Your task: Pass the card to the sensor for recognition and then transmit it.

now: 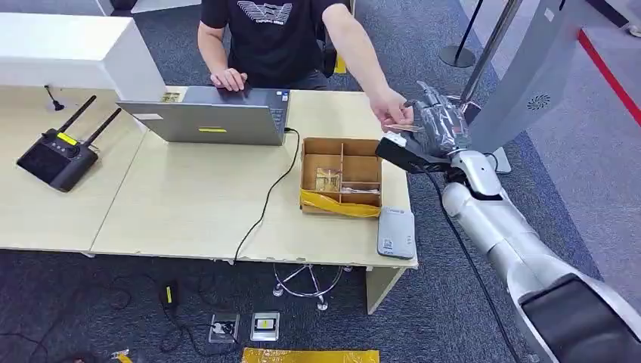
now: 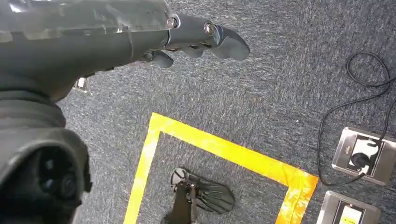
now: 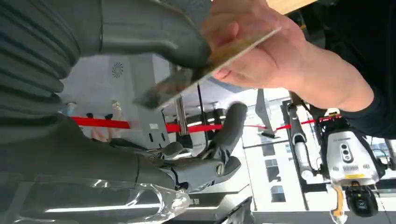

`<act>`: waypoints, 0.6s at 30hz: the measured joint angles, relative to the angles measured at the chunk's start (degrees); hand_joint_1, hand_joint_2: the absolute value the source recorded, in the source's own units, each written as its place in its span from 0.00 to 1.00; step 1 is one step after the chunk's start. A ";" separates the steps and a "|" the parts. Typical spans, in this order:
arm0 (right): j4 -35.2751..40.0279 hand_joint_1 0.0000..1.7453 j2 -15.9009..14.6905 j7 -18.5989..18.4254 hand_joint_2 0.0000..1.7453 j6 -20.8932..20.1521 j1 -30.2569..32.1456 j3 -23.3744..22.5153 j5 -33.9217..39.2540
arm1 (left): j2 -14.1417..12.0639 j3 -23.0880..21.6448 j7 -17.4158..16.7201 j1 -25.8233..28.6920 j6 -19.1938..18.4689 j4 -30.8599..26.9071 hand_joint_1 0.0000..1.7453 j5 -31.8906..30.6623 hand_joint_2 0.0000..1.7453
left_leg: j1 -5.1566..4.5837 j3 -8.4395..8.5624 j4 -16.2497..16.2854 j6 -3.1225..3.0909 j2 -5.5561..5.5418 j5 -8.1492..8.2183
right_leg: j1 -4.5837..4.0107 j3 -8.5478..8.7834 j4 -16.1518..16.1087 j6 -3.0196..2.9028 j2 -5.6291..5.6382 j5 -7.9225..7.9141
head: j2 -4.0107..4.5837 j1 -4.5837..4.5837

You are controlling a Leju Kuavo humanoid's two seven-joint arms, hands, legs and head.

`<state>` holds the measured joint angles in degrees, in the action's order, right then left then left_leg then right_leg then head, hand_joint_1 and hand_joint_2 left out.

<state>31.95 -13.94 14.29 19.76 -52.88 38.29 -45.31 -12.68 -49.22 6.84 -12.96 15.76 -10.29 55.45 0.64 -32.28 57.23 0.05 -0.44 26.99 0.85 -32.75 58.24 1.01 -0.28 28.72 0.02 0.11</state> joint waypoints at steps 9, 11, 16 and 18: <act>-0.35 1.00 0.04 0.24 1.00 0.02 -0.09 0.00 -0.48 | 0.00 0.00 -0.02 -0.02 -0.04 0.00 0.00 -0.09 0.00 | 0.00 0.00 0.00 0.00 0.01 0.00 | 0.00 0.00 0.00 0.00 0.01 0.00 | 0.00 0.00; -0.48 1.00 0.11 0.31 1.00 -0.02 -0.09 0.00 -0.46 | 0.00 0.00 -0.02 -0.04 -0.04 0.00 0.00 -0.09 0.00 | 0.00 0.00 0.00 0.00 0.01 0.00 | 0.00 0.00 0.00 0.00 0.01 0.00 | 0.00 0.00; -0.98 1.00 0.35 0.65 1.00 -0.02 -0.20 -0.02 -0.02 | 0.00 -0.02 -0.02 -0.18 -0.02 -0.04 0.00 -0.09 0.00 | 0.00 -0.01 0.00 0.00 0.02 0.00 | 0.00 -0.01 0.00 0.00 0.01 0.00 | 0.00 0.00; -1.25 1.00 0.42 0.66 1.00 -0.02 -0.43 -0.02 0.04 | -0.02 -0.07 -0.02 -0.22 0.00 -0.24 0.00 -0.09 0.00 | 0.00 0.00 0.00 0.00 0.02 0.00 | 0.00 -0.01 0.00 0.00 0.01 0.00 | 0.00 0.00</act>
<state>30.71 -13.53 14.95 19.74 -53.31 38.27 -45.27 -12.70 -49.29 6.82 -13.18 15.76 -10.54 55.36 0.64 -32.28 57.23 0.05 -0.42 26.99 0.85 -32.76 58.24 1.01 -0.26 28.72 0.02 0.11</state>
